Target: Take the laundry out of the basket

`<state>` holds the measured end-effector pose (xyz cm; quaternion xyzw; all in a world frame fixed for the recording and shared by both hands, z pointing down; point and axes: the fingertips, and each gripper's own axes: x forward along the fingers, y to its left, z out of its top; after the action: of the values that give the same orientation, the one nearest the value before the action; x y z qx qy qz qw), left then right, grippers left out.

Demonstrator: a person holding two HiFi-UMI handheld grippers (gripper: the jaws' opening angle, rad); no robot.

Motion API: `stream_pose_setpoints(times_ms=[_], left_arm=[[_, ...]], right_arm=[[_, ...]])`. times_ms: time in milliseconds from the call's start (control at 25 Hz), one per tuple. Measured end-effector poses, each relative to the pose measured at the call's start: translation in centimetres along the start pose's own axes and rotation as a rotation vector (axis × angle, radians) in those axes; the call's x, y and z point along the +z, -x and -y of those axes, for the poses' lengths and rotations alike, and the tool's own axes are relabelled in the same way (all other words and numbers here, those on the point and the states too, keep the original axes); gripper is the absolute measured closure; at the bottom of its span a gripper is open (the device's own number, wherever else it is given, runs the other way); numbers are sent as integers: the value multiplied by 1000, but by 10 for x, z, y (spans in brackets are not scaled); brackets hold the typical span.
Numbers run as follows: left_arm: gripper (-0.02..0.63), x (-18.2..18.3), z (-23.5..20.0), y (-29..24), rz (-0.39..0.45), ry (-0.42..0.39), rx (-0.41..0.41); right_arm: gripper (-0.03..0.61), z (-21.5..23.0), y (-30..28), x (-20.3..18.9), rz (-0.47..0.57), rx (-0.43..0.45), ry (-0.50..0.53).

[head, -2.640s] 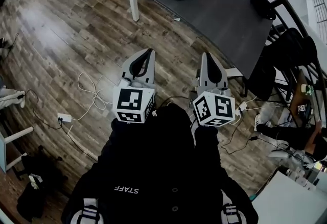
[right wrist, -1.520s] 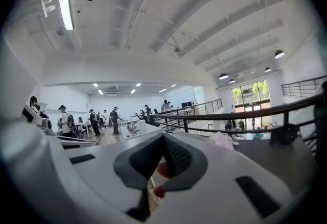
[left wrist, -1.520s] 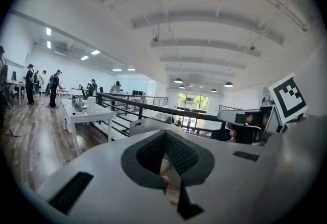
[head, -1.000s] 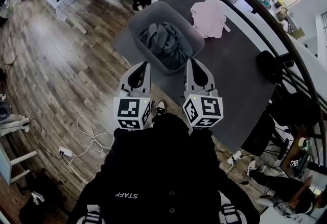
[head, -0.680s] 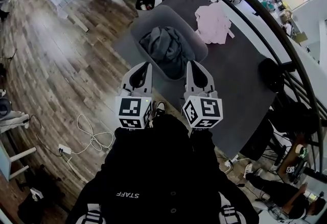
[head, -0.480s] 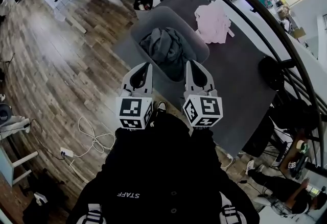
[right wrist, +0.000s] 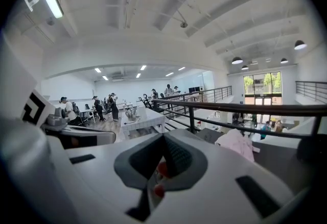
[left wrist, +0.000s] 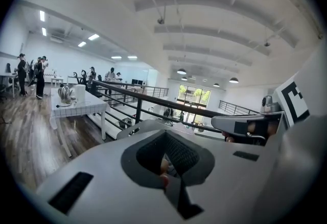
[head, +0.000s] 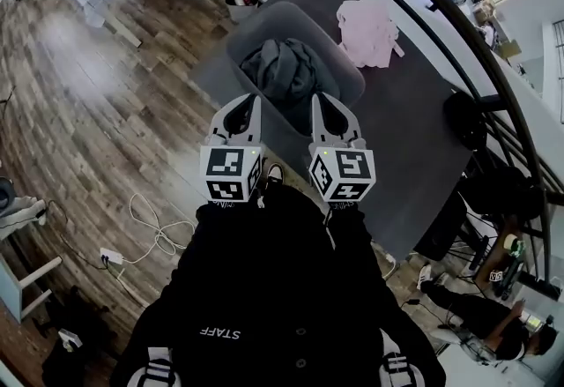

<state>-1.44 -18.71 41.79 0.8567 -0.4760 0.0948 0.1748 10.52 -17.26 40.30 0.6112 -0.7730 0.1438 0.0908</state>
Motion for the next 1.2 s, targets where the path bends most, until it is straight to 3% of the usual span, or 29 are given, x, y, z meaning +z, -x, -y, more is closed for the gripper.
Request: stream_pose_setpoints(times_ms=[480, 920, 1200], left_arm=[[612, -48, -3, -49, -140, 33, 11], [612, -65, -28, -84, -216, 97, 60], [612, -70, -42, -102, -251, 128, 84]], right_arm=[[565, 26, -39, -36, -118, 36, 26], [561, 37, -102, -66, -253, 85, 8], [474, 33, -138, -87, -346, 155, 2]])
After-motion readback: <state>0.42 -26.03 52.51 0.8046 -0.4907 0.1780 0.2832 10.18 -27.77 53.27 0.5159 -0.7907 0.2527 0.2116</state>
